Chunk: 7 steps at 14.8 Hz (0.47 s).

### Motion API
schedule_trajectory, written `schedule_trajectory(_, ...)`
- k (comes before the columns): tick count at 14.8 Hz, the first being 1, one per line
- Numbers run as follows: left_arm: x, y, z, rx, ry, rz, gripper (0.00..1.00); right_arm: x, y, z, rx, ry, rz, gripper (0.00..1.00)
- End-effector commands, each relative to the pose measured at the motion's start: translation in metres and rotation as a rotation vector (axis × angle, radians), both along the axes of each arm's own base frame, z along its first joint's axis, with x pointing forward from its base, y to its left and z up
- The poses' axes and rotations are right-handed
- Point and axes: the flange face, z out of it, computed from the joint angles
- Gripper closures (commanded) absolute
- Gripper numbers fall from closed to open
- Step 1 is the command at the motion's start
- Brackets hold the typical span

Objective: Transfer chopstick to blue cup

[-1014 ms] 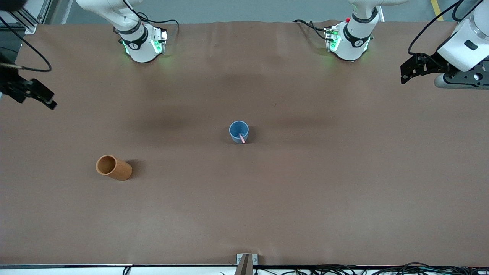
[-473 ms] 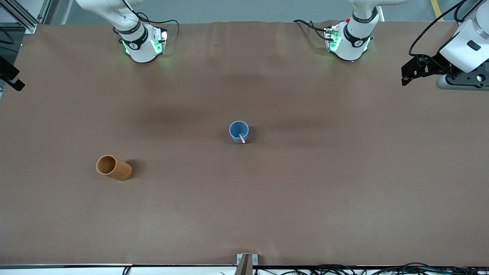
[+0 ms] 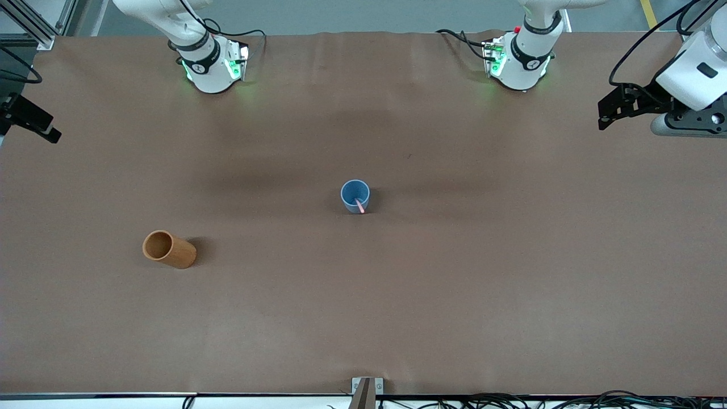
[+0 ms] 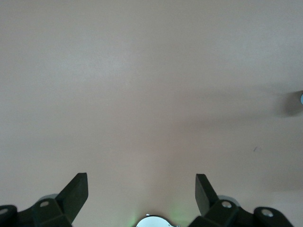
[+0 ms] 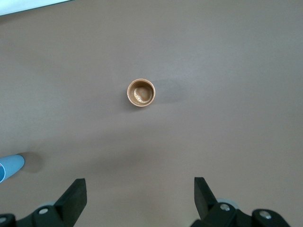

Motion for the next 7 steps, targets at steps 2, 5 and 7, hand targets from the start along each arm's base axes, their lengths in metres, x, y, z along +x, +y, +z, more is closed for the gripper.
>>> schedule_trajectory(2, 0.0024, 0.0029, 0.0059, -0.016, -0.003, -0.01, 0.0, -0.004, 0.0089, 0.0017, 0.019, 0.018, 0.031, 0.0)
schedule_trajectory(5, 0.0025, 0.0037, 0.0059, -0.016, -0.003, -0.007, 0.0, -0.0052, 0.0078, -0.0015, 0.018, 0.034, 0.079, 0.0)
schedule_trajectory(7, 0.0025, 0.0037, 0.0059, -0.016, -0.003, -0.007, 0.0, -0.0056, 0.007, -0.0006, 0.017, 0.031, 0.085, 0.0)
